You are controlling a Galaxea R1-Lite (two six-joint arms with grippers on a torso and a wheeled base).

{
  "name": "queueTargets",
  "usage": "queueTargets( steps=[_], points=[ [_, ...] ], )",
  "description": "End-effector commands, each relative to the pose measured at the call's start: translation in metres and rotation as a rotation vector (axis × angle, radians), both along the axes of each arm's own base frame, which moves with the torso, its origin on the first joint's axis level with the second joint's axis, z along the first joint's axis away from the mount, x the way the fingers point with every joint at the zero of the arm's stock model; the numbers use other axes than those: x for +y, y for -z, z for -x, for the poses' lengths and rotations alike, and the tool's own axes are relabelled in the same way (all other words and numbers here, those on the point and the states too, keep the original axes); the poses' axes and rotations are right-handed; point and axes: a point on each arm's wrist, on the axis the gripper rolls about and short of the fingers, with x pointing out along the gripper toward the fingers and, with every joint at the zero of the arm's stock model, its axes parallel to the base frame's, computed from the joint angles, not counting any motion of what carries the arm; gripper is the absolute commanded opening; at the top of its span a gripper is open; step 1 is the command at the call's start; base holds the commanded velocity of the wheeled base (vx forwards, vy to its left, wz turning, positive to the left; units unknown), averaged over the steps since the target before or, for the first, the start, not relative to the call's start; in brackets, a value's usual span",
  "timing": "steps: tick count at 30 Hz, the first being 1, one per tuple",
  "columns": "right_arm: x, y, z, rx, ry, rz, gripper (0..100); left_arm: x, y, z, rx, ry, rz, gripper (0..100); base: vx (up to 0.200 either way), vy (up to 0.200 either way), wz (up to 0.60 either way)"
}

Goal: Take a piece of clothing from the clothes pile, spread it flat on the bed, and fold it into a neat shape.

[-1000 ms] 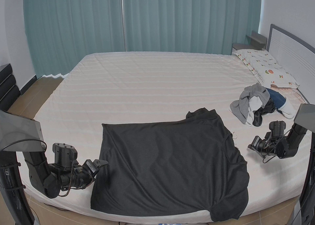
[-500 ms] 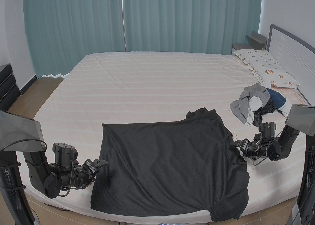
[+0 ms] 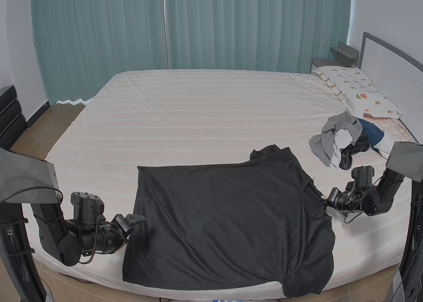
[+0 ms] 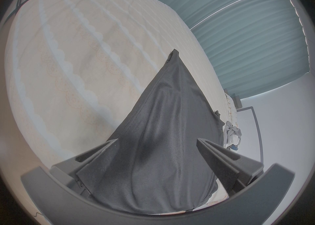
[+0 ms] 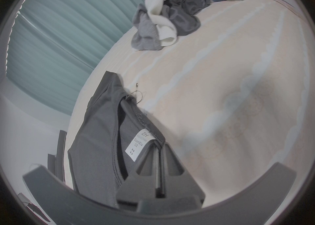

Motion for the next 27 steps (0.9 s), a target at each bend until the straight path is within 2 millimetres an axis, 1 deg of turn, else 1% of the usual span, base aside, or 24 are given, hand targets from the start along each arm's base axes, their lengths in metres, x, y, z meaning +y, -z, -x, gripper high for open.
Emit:
queueTargets(
  steps=[1,6,9,13,16,17,20,22,24,27],
  points=[
    [-0.008,0.000,0.002,0.004,0.025,-0.003,0,0.000,0.001,0.000,0.004,-0.001,0.001,100,0.000,0.000,0.00],
    [-0.011,-0.005,0.003,-0.016,0.057,0.022,0,0.000,0.001,0.001,0.003,0.002,-0.004,100,0.000,0.000,0.00],
    [-0.011,-0.005,0.003,-0.015,0.064,0.028,0,0.000,0.001,0.002,0.008,0.006,-0.007,100,0.000,0.000,0.00],
    [-0.009,-0.004,0.006,-0.007,0.054,0.032,0,0.000,0.003,0.008,0.025,0.014,-0.019,100,0.000,0.000,0.00],
    [-0.005,-0.003,0.007,-0.005,0.044,0.026,0,0.000,0.003,0.009,0.023,0.016,-0.023,100,0.000,0.000,0.00],
    [-0.002,-0.005,0.008,-0.017,0.039,0.026,100,0.000,0.003,0.009,0.023,0.018,-0.022,100,0.000,0.000,0.00],
    [0.000,-0.013,0.014,-0.056,0.030,0.034,100,0.000,0.002,0.011,0.022,0.018,-0.022,100,0.000,0.000,0.00],
    [0.002,-0.032,0.022,-0.127,0.032,0.035,100,0.000,0.002,0.012,0.023,0.019,-0.023,100,0.000,0.000,0.00],
    [0.006,-0.043,0.037,-0.139,0.022,0.036,100,0.000,0.000,0.012,0.011,0.017,-0.020,100,0.000,0.000,0.00],
    [0.018,-0.051,0.064,-0.109,-0.012,0.026,100,0.001,-0.006,0.016,-0.014,0.020,-0.014,100,0.000,0.000,0.00]
  ],
)
